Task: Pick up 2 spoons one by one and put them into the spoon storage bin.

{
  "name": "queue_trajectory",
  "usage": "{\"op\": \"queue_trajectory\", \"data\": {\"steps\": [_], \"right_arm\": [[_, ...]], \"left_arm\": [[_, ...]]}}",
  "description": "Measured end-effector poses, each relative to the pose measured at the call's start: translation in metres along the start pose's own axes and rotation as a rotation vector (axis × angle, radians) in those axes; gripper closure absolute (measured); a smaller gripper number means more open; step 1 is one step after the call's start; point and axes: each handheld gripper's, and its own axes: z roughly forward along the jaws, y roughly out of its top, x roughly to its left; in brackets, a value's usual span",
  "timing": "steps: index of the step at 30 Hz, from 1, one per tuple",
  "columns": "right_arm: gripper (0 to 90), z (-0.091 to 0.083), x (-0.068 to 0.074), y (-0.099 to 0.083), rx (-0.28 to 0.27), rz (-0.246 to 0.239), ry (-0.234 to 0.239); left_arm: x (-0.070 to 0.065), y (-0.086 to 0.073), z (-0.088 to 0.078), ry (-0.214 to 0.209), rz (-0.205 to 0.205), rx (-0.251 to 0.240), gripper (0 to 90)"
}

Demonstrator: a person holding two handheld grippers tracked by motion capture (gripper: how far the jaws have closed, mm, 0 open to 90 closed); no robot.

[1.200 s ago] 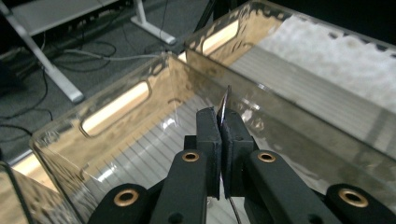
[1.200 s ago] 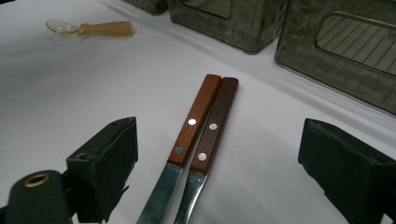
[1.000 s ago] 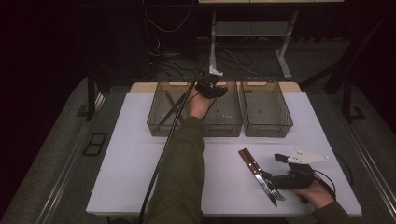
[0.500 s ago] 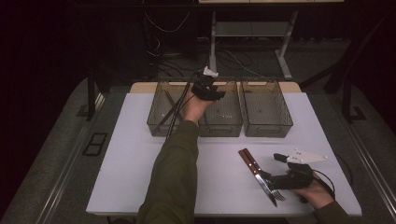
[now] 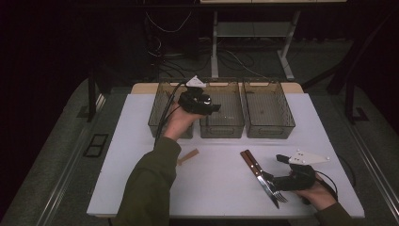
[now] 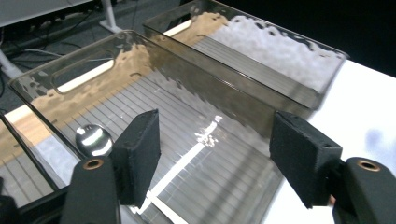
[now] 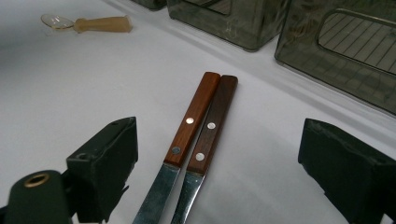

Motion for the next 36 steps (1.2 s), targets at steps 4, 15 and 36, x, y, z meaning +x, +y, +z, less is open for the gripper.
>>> {"op": "queue_trajectory", "data": {"steps": [4, 15, 36], "right_arm": [[12.1, 0.0, 0.0, 0.0, -0.002, 0.001, -0.001], [12.1, 0.002, 0.005, 0.0, -0.008, 0.003, 0.018], [12.1, 0.004, 0.005, -0.001, 0.009, -0.013, 0.012]], "left_arm": [[-0.01, -0.012, -0.013, -0.012, 0.021, 0.0, 28.6], [-0.027, -0.052, -0.04, -0.028, 0.04, 0.043, 23.9], [-0.042, -0.121, -0.059, -0.011, 0.079, 0.147, 43.4]]}}
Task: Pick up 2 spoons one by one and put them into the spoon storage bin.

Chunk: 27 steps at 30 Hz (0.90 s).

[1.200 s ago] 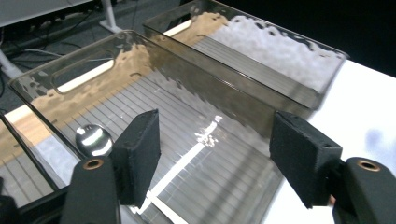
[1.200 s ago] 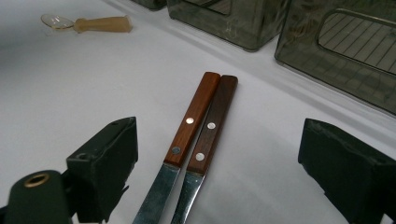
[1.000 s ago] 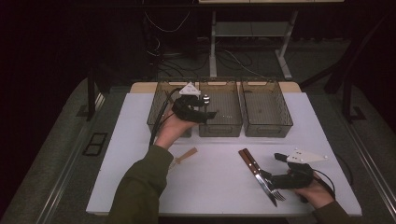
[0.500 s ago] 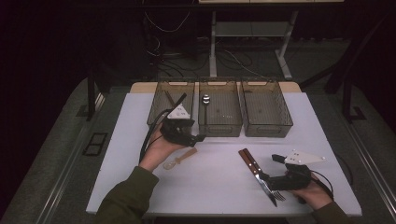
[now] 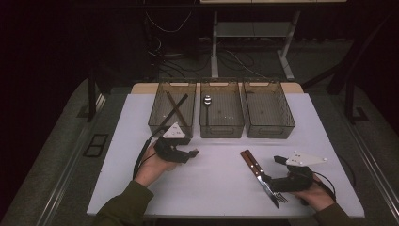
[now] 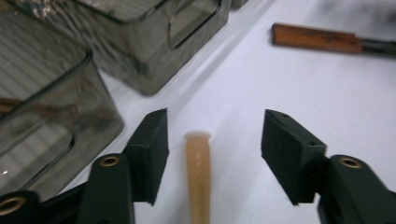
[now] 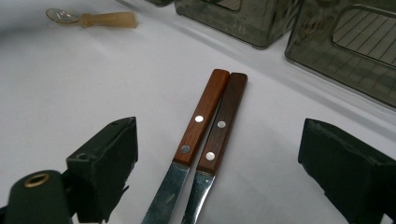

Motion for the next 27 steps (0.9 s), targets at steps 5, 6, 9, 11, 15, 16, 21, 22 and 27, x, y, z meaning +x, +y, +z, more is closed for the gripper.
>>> {"op": "queue_trajectory", "data": {"steps": [5, 6, 9, 11, 15, 16, 21, 22, 27], "right_arm": [[12.1, 0.001, 0.001, 0.0, 0.005, -0.008, 0.002], [12.1, 0.001, 0.001, 0.0, 0.005, -0.009, 0.002], [12.1, 0.0, 0.001, -0.001, 0.006, -0.011, 0.0], [12.1, 0.0, 0.002, -0.001, 0.007, -0.011, 0.0], [12.1, 0.0, 0.002, -0.001, 0.005, -0.015, -0.002], [12.1, -0.001, 0.002, -0.001, 0.006, -0.016, -0.002], [12.1, 0.0, 0.002, -0.001, 0.007, -0.022, -0.001], [12.1, 0.0, 0.002, -0.001, 0.008, -0.024, -0.001], [12.1, 0.0, 0.003, -0.001, 0.013, -0.022, 0.001]], "left_arm": [[0.001, -0.014, 0.0, 0.001, -0.018, 0.026, 52.5], [0.001, -0.016, 0.0, 0.001, -0.018, 0.039, 53.8], [0.0, -0.021, 0.003, 0.007, -0.011, 0.072, 56.5], [0.001, -0.022, 0.005, 0.021, -0.016, 0.083, 57.5], [0.004, -0.024, 0.008, 0.012, -0.031, 0.102, 60.9], [0.004, -0.024, 0.009, 0.013, -0.027, 0.113, 61.8], [0.005, -0.027, 0.013, 0.009, -0.019, 0.138, 67.8], [0.005, -0.027, 0.014, 0.007, -0.014, 0.148, 68.9], [0.002, -0.027, 0.015, 0.007, 0.016, 0.147, 75.2]]}}
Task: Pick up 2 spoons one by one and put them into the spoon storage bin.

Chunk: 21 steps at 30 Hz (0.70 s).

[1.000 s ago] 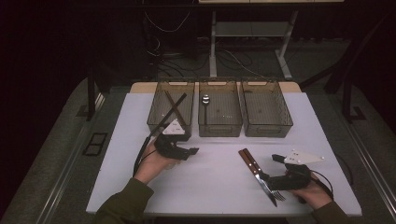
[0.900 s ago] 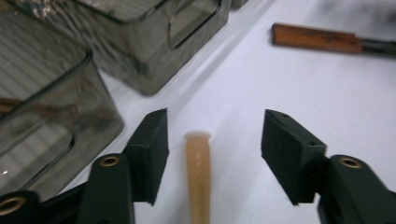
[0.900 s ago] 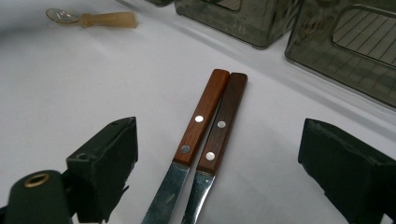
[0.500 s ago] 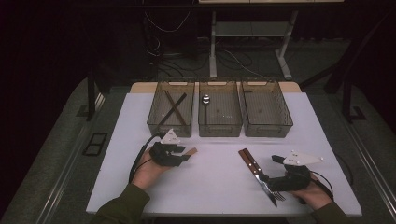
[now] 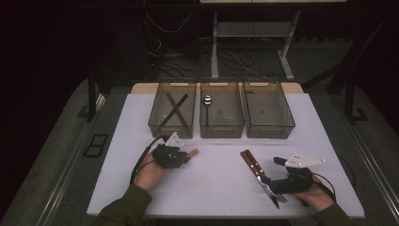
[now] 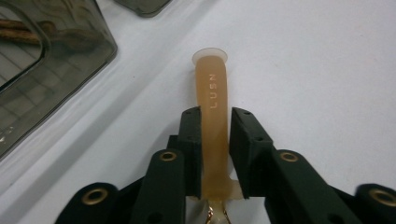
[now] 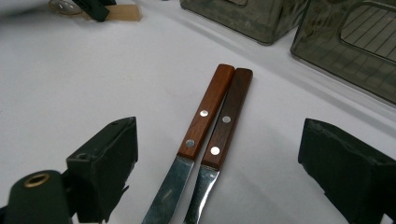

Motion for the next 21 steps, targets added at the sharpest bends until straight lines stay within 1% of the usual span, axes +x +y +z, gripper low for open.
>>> {"op": "queue_trajectory", "data": {"steps": [2, 5, 8, 11, 13, 17, 21], "right_arm": [[12.1, 0.0, -0.0001, -0.0001, 0.0, 0.0, 0.0], [12.1, 0.0, 0.0, -0.0002, 0.001, -0.002, 0.0], [12.1, -0.0001, 0.0003, -0.0001, 0.001, -0.002, 0.0], [12.1, -0.0001, 0.0003, -0.0001, 0.002, -0.003, 0.0], [12.1, -0.0002, 0.0003, -0.0001, 0.001, -0.005, 0.001], [12.1, -0.0004, 0.0005, -0.0003, 0.003, -0.008, 0.002], [12.1, -0.0003, 0.0005, -0.0002, 0.002, -0.009, 0.002]], "left_arm": [[0.0001, 0.0, -0.0001, 0.0, 0.006, 0.003, 75.5], [0.0013, -0.0003, 0.0, -0.006, 0.003, -0.003, 76.0], [0.0026, -0.0004, -0.0002, -0.016, -0.008, -0.004, 76.3], [0.0029, -0.0001, -0.0002, -0.017, -0.01, -0.004, 76.4], [0.0026, 0.0004, -0.0002, -0.019, -0.012, -0.004, 76.4], [0.0012, 0.002, -0.0008, -0.027, -0.003, -0.001, 76.4], [-0.0009, 0.0035, -0.0016, -0.032, -0.01, 0.001, 76.4]]}}
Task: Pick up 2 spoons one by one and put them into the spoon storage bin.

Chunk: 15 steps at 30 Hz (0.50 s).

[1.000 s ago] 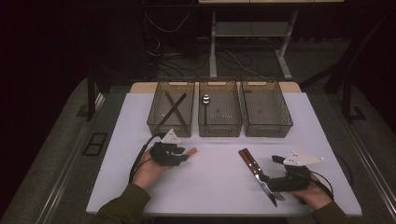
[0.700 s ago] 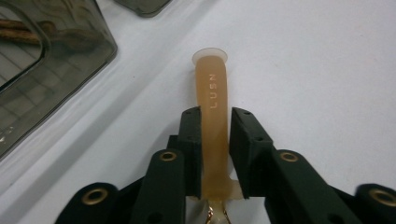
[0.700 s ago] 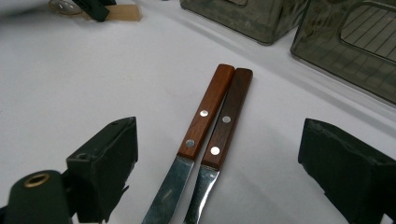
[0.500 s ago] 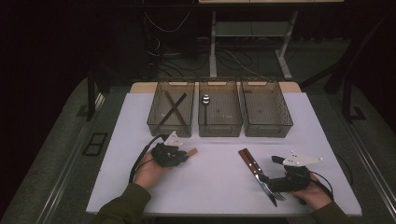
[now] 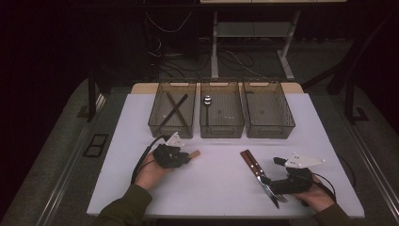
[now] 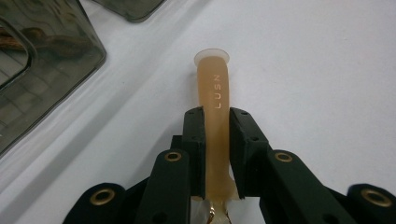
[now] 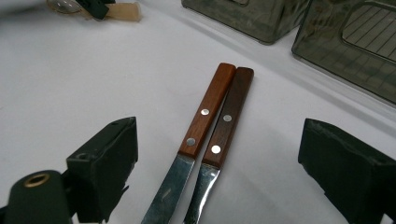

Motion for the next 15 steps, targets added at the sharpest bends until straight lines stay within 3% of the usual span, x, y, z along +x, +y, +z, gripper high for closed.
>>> {"op": "queue_trajectory", "data": {"steps": [15], "right_arm": [[12.1, 0.0002, 0.0002, 0.0, 0.001, -0.002, 0.005]], "left_arm": [[-0.0011, 0.0089, -0.0044, -0.039, -0.025, -0.02, 76.3]]}}
